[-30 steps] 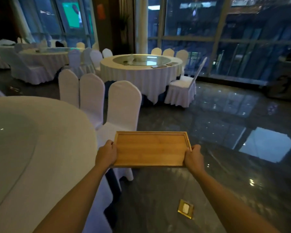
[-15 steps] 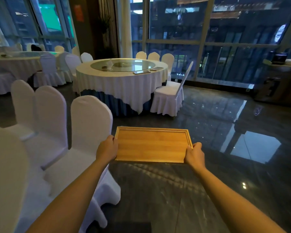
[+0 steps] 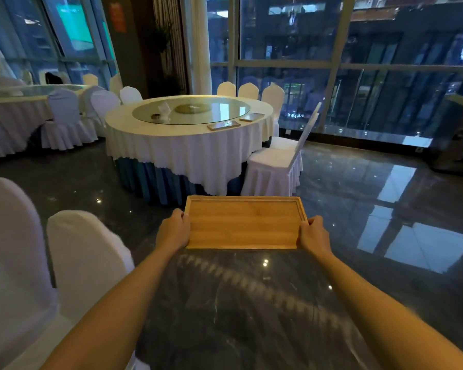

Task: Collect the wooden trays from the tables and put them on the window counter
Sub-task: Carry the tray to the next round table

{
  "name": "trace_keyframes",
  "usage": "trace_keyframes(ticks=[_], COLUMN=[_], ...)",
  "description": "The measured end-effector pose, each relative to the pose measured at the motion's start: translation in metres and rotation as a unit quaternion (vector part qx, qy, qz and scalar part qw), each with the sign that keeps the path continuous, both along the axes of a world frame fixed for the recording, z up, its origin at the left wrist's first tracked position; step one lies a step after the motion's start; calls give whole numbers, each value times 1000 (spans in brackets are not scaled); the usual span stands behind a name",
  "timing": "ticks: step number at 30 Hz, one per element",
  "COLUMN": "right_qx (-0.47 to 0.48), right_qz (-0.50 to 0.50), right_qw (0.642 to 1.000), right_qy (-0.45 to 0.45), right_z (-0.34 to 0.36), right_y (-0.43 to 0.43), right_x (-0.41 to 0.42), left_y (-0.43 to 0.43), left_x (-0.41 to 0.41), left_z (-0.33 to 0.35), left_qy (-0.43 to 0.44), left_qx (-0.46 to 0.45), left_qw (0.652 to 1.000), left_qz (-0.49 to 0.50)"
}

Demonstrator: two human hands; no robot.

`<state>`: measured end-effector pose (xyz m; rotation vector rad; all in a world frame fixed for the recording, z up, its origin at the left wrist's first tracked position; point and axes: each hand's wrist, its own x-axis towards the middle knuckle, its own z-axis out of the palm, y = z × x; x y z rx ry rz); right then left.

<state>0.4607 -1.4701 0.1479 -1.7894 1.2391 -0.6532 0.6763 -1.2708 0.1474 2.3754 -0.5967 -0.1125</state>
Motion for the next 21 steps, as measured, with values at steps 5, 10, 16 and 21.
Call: trace_keyframes(ticks=[5,10,16,21], right_qx=[1,-3,-7,1], right_qz=[31,78,98,87], right_qw=[1000,997,995,996], right_qy=[-4,-30,-31,-29], right_z=[-13,3,5,-21], right_y=[-123,-252,-375,-483], right_x=[87,181,295,414], left_y=[-119,-239,-357,-459], left_x=[83,164,272,385], left_z=[-16,-15,-12,-35], left_qy=[3,12,-18,-28], left_qx=[-8,-17,8,14], left_qw=[1000,999,998,997], left_qz=[25,48,61,67])
